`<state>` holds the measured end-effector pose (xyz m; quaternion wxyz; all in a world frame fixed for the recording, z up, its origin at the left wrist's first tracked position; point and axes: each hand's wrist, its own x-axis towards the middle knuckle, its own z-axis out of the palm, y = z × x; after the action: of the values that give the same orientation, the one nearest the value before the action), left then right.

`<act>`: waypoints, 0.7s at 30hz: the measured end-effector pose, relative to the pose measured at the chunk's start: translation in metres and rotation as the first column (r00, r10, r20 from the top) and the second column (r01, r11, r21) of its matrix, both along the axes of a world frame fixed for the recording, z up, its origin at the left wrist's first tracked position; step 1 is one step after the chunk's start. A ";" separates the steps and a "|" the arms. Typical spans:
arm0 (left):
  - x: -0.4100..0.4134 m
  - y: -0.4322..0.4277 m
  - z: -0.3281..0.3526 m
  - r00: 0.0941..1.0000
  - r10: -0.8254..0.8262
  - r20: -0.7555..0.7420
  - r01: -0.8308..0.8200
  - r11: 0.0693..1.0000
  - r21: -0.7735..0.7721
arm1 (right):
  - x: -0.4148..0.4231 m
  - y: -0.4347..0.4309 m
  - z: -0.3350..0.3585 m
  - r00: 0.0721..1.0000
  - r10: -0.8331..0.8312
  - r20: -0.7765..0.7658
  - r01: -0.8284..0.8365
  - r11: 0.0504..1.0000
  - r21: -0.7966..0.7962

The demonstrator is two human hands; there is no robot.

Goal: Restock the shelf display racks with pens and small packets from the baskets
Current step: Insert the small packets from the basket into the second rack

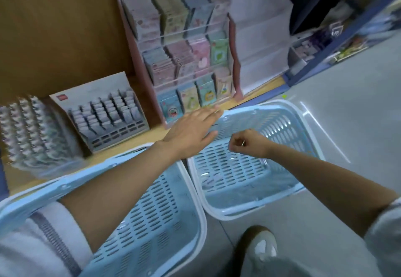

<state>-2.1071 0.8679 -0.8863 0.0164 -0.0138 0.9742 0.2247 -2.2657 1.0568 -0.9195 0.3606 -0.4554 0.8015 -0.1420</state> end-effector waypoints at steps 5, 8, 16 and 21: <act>0.003 0.001 0.002 1.000 0.026 -0.001 -0.026 0.999 0.024 | 0.026 -0.005 -0.049 0.951 0.291 0.104 -0.303 0.943 0.137; 0.004 0.001 0.002 1.000 0.024 -0.011 -0.024 0.999 0.033 | 0.045 -0.017 -0.068 0.889 0.448 0.098 -0.458 0.874 0.161; 0.003 -0.001 0.002 1.000 0.017 -0.021 -0.016 0.999 0.050 | 0.046 -0.021 -0.078 0.861 0.508 0.017 -0.503 0.847 0.174; -0.010 -0.003 0.007 0.999 0.017 -0.027 -0.016 0.999 0.038 | 0.019 -0.005 -0.064 0.982 0.177 0.067 -0.186 0.967 0.176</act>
<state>-2.1169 0.8647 -0.8791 0.0012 -0.0186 0.9697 0.2436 -2.2468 1.0516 -0.9834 0.4326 -0.4883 0.7565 -0.0462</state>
